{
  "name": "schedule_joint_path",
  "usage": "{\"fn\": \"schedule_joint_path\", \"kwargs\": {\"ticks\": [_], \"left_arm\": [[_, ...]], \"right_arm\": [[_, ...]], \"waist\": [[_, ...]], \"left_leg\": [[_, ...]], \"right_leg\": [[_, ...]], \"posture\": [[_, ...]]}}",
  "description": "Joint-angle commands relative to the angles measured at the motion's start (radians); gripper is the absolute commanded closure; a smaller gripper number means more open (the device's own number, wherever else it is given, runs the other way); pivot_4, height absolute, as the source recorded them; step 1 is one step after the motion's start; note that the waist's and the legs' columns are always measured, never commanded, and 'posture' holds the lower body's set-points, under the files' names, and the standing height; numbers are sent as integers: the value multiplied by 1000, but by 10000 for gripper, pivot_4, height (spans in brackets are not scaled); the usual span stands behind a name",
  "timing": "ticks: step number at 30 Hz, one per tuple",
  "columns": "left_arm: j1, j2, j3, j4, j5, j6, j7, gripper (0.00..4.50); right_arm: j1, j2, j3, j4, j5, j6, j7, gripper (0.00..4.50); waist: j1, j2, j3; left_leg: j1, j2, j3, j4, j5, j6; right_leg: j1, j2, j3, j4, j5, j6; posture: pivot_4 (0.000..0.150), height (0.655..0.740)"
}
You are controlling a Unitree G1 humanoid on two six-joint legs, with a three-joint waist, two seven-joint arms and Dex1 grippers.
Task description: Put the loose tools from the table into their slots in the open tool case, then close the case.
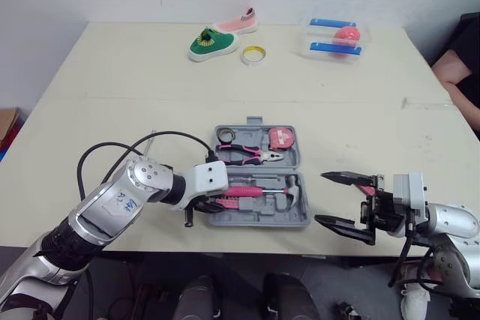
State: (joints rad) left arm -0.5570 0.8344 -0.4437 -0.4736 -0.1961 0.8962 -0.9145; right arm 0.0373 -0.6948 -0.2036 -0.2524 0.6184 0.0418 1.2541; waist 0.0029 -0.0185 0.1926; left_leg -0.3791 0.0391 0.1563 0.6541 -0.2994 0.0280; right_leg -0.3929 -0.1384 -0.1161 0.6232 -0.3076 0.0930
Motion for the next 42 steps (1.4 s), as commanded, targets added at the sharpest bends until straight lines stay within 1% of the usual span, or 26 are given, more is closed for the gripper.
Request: {"fn": "schedule_joint_path", "kwargs": {"ticks": [1,3,5,9,11,14,15,17,21,23,27,33,37,40,42], "left_arm": [[10,-3,-3,-36,12,15,11,38389],[8,-13,32,-62,-12,8,7,28084],[1,-1,68,-96,-50,21,-21,20334],[10,-1,140,-147,-133,78,-36,20334],[9,18,164,-156,-124,61,-25,20334],[53,-35,278,-88,-160,-90,-26,20334],[79,-63,320,-55,-178,-153,-30,22777],[122,-102,380,-10,-225,-213,-51,27722],[227,-110,381,95,-190,-390,-107,44469],[257,-120,364,121,-181,-435,-118,44469],[292,-139,315,189,-125,-483,-97,44469],[302,-122,265,236,-54,-507,-99,44469],[271,-124,220,265,7,-456,-59,44469],[239,-96,153,258,50,-360,-64,44469],[225,-91,123,250,56,-315,-60,44469]], "right_arm": [[9,9,-10,-36,14,-20,2,0],[14,10,-11,-32,15,-23,6,0],[15,10,-11,-29,17,-26,11,0],[8,12,-13,-21,30,-16,13,0],[7,10,-10,-14,29,-19,26,0],[-4,13,-7,13,22,-30,43,0],[-7,14,-7,20,19,-34,46,0],[-10,16,-7,31,16,-40,50,0],[-6,24,-8,73,-2,-71,65,0],[3,25,-13,87,-8,-86,71,0],[31,23,-27,111,-16,-120,83,0],[34,20,-34,135,-17,-147,85,0],[36,20,-32,145,-18,-160,85,0],[33,19,-30,147,-18,-165,84,0],[29,17,-28,150,-18,-166,83,0]], "waist": [[0,0,0],[0,0,0],[0,0,0],[-2,0,0],[-2,0,0],[-2,0,0],[-2,0,0],[-3,0,0],[-4,0,0],[-3,0,0],[1,0,0],[-1,1,0],[-1,2,-1],[1,2,-2],[1,5,-3]], "left_leg": [[0,0,0,0,0,0],[0,0,0,1,0,0],[0,0,0,1,0,0],[-1,0,-1,1,0,0],[-1,0,-1,1,0,0],[-1,0,-1,2,0,0],[-1,0,-1,3,0,0],[-1,0,-1,3,0,0],[-1,0,-2,4,0,1],[-2,0,-2,4,0,1],[-3,-1,-3,5,-1,2],[-4,-1,-3,5,-1,2],[-4,-1,-4,5,-1,2],[-4,-2,-5,5,-1,2],[-3,-2,-6,5,-2,0]], "right_leg": [[0,0,0,0,0,0],[0,-3,0,1,0,0],[0,-4,0,1,0,0],[0,-4,0,1,0,0],[0,-4,0,1,0,0],[0,-3,-1,2,0,0],[0,-3,-1,2,0,0],[0,-4,-1,2,0,0],[0,-5,-2,3,0,0],[0,-5,-2,3,0,0],[0,-7,-4,3,0,0],[-1,-8,-5,2,1,1],[0,-8,-5,3,1,1],[1,-8,-6,3,2,0],[1,-8,-7,3,2,0]], "posture": [[1500,7400],[1500,7400],[1500,7400],[1500,7400],[1500,7400],[1500,7400],[1500,7400],[1500,7400],[1500,7400],[1500,7400],[1500,7400],[1500,7400],[1500,7400],[1500,7400],[1500,7400]]}}
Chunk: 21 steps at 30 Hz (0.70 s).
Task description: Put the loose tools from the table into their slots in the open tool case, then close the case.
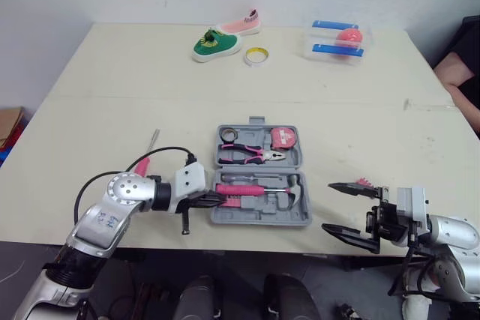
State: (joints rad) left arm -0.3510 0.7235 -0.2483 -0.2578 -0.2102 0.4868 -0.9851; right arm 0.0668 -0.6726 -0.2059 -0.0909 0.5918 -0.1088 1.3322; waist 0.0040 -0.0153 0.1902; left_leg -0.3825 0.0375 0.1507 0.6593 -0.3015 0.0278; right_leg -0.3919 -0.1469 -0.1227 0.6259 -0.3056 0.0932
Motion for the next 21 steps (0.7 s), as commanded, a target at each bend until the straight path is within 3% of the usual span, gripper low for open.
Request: {"fn": "schedule_joint_path", "kwargs": {"ticks": [1,5,9,12,15,21], "left_arm": [[14,19,-90,24,65,147,16,44469],[16,-5,-101,19,55,151,35,44469],[52,-109,126,68,-79,-116,42,44469],[129,-84,264,180,-66,-398,18,44469],[204,-69,448,211,-182,-440,-5,36930],[346,35,787,310,-262,-420,49,10255]], "right_arm": [[-2,-6,-26,-11,7,-16,4,0],[-2,-6,-34,-11,2,-22,-10,0],[16,-26,-113,37,-6,-33,-50,0],[36,-35,-195,110,-14,-73,-69,0],[62,-44,-298,211,-27,-142,-95,0],[137,-70,-488,464,-54,-275,-156,0]], "waist": [[-1,4,-2],[-1,11,-8],[-1,13,-9],[-3,10,-7],[-7,9,-7],[-7,9,-7]], "left_leg": [[0,0,0,0,0,0],[1,0,0,0,3,3],[1,0,0,0,2,3],[-2,0,0,0,3,3],[-4,1,-1,0,3,3],[-4,0,-1,-1,-2,8]], "right_leg": [[0,0,0,0,0,0],[1,0,0,0,0,0],[1,0,0,0,0,0],[-2,0,-1,0,0,0],[-3,0,-4,-2,0,0],[-2,-1,-4,-5,0,0]], "posture": [[1500,7400],[1500,7400],[1500,7400],[1500,7400],[1500,7400],[1500,7400]]}}
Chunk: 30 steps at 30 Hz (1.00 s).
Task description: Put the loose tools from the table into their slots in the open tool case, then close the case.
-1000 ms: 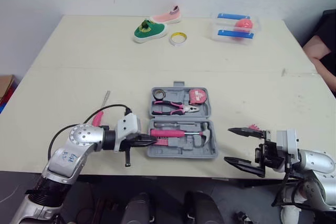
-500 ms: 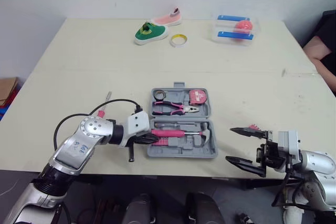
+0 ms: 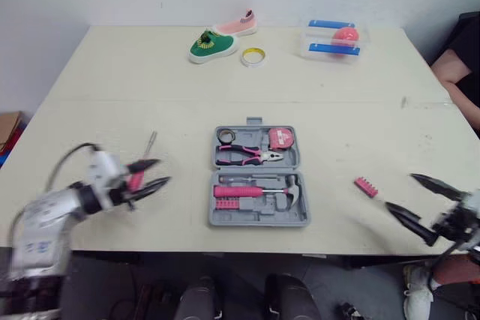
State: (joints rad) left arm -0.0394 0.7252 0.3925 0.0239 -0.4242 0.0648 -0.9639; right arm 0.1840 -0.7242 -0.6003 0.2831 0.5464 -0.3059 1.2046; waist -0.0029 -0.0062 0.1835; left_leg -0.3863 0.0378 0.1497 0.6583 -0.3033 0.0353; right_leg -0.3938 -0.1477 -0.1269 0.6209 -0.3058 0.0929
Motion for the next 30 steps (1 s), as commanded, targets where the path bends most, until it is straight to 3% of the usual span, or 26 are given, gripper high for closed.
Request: {"fn": "schedule_joint_path", "kwargs": {"ticks": [1,2,3,8,13,24,27,30], "left_arm": [[45,40,174,43,-53,2,35,5937],[63,49,222,59,-71,22,47,1298],[85,55,268,75,-87,44,57,587],[211,63,409,178,-76,6,58,587],[288,47,458,247,-79,-52,51,587],[268,-1,372,14,-133,-19,53,587],[256,11,259,-151,-172,58,7,587],[216,18,177,-265,-224,143,9,587]], "right_arm": [[24,-22,-106,122,-13,-98,-32,0],[39,-25,-127,164,-17,-116,-42,0],[55,-29,-143,199,-25,-123,-57,0],[143,-45,-216,298,-38,-136,-133,0],[192,-53,-235,308,-60,-111,-216,0],[50,-80,-107,110,-27,93,-215,0],[-2,-100,15,-25,12,220,-104,0],[-77,-116,83,-9,-2,258,-49,0]], "waist": [[0,0,0],[1,0,0],[-1,0,0],[-2,0,0],[-6,0,0],[-22,0,-1],[-23,0,-1],[-23,0,0]], "left_leg": [[0,0,0,0,0,1],[0,0,0,0,-1,1],[0,0,0,0,-3,-2],[1,0,0,-2,-4,-4],[2,1,0,-5,-4,-6],[4,1,0,-10,-3,-7],[3,1,0,-11,-3,-8],[3,1,0,-9,-3,-7]], "right_leg": [[0,0,0,0,0,0],[0,0,0,-1,0,0],[1,-1,0,-1,0,0],[0,-1,1,-1,0,0],[0,-1,1,-2,-1,-1],[0,-1,3,-4,0,-3],[-1,0,2,-4,0,-5],[0,0,1,-4,0,-4]], "posture": [[1500,7400],[1500,7400],[1500,7400],[1500,7400],[1500,7400],[1500,7400],[1500,7400],[1500,7400]]}}
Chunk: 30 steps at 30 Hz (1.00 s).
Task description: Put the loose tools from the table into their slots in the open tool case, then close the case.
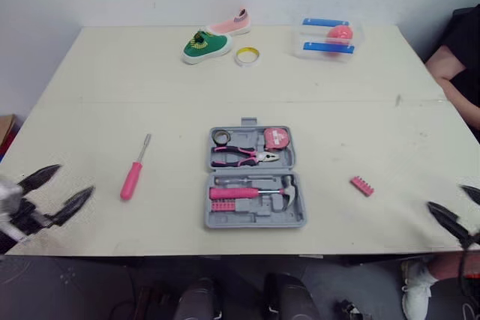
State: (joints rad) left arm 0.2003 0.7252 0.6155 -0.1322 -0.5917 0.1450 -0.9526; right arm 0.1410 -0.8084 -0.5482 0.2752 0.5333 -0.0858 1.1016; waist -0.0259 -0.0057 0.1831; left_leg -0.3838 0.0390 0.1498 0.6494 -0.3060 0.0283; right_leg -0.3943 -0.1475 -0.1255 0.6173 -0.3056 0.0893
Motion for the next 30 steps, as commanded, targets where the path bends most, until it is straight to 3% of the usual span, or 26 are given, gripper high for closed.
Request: {"fn": "schedule_joint_path", "kwargs": {"ticks": [1,6,9,16,30], "left_arm": [[-35,20,-62,-133,-67,83,1,587],[-158,64,-276,-354,-177,264,-20,587],[-192,73,-330,-404,-190,299,-26,587],[-224,42,-393,-430,-179,306,-16,587],[-201,30,-407,-403,-144,273,-49,587]], "right_arm": [[-50,-36,45,9,4,45,69,0],[-194,-37,184,93,-49,89,143,0],[-230,-7,213,122,-69,94,115,0],[-259,45,245,188,-153,55,12,0],[-257,74,300,199,-214,12,-25,0]], "waist": [[0,0,0],[1,0,0],[1,0,0],[-1,1,0],[-2,-3,-2]], "left_leg": [[0,0,0,1,0,0],[-1,-2,0,2,6,-3],[-1,-2,0,2,8,-1],[-1,-2,0,2,12,0],[-1,-2,0,2,13,-1]], "right_leg": [[0,0,0,0,0,1],[0,0,-1,1,1,2],[1,1,0,2,2,3],[0,2,-1,3,2,3],[1,2,0,3,2,3]], "posture": [[1500,7400],[1500,7400],[1500,7400],[1500,7400],[1500,7400]]}}
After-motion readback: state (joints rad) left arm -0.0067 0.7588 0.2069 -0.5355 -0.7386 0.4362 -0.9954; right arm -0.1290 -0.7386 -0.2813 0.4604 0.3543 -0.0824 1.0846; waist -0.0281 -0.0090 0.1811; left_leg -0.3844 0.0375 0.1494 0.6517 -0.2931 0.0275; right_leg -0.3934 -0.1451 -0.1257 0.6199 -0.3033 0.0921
